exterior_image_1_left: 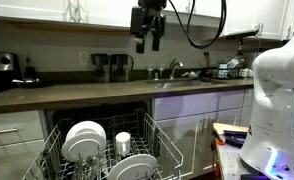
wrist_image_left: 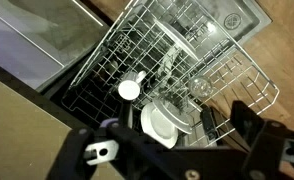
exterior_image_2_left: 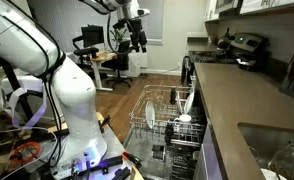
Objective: Put the plate in the dishwasher on the counter
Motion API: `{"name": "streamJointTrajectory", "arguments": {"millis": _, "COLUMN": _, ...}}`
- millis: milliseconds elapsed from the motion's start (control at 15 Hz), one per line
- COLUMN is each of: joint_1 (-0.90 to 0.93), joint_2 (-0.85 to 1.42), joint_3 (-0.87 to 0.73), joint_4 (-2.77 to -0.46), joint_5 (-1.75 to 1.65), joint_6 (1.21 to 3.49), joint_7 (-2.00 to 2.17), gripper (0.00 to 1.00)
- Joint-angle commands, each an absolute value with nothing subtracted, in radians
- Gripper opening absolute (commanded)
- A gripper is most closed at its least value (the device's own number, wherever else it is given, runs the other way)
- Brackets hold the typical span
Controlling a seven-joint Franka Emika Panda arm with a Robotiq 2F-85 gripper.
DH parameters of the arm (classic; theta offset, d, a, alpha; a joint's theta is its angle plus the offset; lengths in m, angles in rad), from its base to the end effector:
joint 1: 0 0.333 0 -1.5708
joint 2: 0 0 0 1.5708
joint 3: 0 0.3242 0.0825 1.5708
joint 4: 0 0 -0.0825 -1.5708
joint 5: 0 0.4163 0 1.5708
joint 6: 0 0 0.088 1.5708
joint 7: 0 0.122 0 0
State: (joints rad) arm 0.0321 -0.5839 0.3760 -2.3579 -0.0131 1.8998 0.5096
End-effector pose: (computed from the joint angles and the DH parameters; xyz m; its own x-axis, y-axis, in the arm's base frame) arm 0.3851 0.1802 0.5183 0.9744 -0.1299 0.1834 -0.1573 -0.9770 0.1437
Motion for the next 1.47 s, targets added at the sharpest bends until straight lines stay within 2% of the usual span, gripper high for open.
{"name": "streamJointTrajectory", "arguments": {"millis": 0, "joint_1": 0.055, "joint_2": -0.578, "joint_3": 0.358, "joint_4": -2.355, "joint_5": -0.026, "joint_6": 1.897, "joint_7": 0.521, "gripper": 1.0}}
{"name": "streamJointTrajectory", "arguments": {"millis": 667, "joint_1": 0.06, "joint_2": -0.56, "joint_3": 0.349, "joint_4": -2.357, "joint_5": -0.018, "joint_6": 1.917, "joint_7": 0.5, "gripper": 1.0}}
{"name": "streamJointTrajectory", "arguments": {"millis": 933, "joint_1": 0.092, "joint_2": -0.444, "joint_3": 0.284, "joint_4": -2.363, "joint_5": 0.007, "joint_6": 2.042, "joint_7": 0.355, "gripper": 1.0}}
{"name": "streamJointTrajectory", "arguments": {"millis": 1400, "joint_1": 0.154, "joint_2": -0.103, "joint_3": 0.178, "joint_4": -2.298, "joint_5": 0.087, "joint_6": 2.187, "joint_7": 0.027, "gripper": 1.0}}
